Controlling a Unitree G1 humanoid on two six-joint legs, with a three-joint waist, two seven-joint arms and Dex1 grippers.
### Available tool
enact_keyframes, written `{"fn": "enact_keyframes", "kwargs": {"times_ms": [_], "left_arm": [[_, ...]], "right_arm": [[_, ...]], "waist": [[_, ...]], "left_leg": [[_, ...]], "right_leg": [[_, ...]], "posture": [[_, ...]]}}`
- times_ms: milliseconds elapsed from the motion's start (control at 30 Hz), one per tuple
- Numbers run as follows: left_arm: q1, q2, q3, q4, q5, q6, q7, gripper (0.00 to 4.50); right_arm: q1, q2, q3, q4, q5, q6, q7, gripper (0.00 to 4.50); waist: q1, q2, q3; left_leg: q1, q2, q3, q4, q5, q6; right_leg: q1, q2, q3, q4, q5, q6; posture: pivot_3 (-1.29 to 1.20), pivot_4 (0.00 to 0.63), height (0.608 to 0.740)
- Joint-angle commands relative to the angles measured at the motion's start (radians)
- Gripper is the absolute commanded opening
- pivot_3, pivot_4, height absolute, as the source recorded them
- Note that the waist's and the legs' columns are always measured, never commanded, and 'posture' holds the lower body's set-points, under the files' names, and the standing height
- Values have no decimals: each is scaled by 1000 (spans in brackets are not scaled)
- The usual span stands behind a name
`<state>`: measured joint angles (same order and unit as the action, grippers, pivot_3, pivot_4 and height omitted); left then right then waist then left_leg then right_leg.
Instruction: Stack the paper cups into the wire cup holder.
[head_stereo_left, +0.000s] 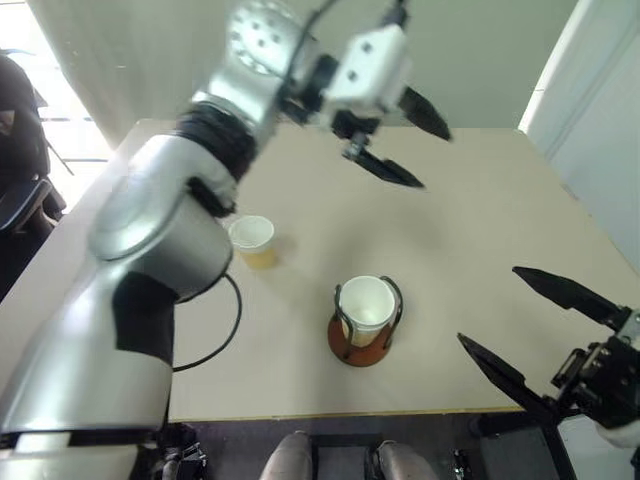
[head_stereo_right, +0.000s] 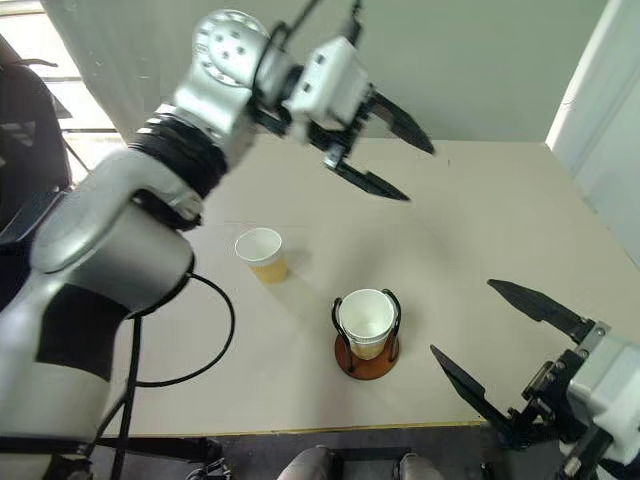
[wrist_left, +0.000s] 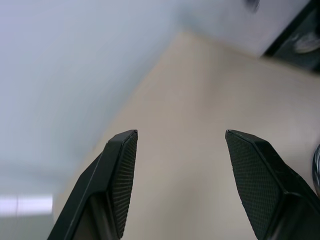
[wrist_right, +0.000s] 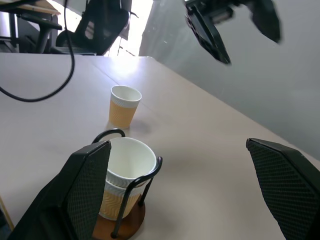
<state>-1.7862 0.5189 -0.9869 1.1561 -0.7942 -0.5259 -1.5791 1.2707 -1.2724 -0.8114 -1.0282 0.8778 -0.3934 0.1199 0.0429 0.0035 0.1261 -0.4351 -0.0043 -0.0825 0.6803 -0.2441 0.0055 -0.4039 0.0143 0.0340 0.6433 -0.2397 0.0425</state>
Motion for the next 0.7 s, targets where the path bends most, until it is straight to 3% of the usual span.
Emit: {"fn": "enact_keyframes", "kwargs": {"times_ms": [33, 167, 233, 500, 700], "left_arm": [[31, 94, 14, 31, 176, 30, -35, 2991], [76, 238, -32, 12, 297, 84, -35, 2991], [105, 277, -45, 6, 339, 87, -35, 2991], [185, 294, -32, 20, 447, 101, -35, 2991], [210, 277, 7, 100, 587, 65, -35, 2991]], "right_arm": [[-102, 27, -34, -19, 101, 113, 85, 4500], [-269, 52, -24, -14, 175, 261, 177, 4500], [-376, 41, 2, 0, 220, 312, 213, 4500], [-722, 26, 135, 18, 345, 489, 272, 4500], [-1004, 0, 289, 33, 388, 579, 170, 4500]], "waist": [[0, 1, 0], [2, 0, 0], [3, -3, 0], [24, -5, -1], [13, -5, -1]], "left_leg": [[1, 0, 0, 0, 0, 0], [-1, 0, -1, 1, 0, 1], [-2, -1, 0, 2, -1, 2], [-3, -4, -3, 3, -2, 5], [-1, -3, 0, 2, -2, 5]], "right_leg": [[0, 0, 0, 0, -1, 0], [-4, 0, 0, -1, 0, -1], [-5, -1, 1, -2, 6, -8], [-2, -2, 1, -5, 8, -7], [-3, -2, 2, -4, 9, -5]], "posture": [[0, 150, 740], [0, 150, 740], [0, 150, 740], [0, 150, 740], [0, 150, 740]]}}
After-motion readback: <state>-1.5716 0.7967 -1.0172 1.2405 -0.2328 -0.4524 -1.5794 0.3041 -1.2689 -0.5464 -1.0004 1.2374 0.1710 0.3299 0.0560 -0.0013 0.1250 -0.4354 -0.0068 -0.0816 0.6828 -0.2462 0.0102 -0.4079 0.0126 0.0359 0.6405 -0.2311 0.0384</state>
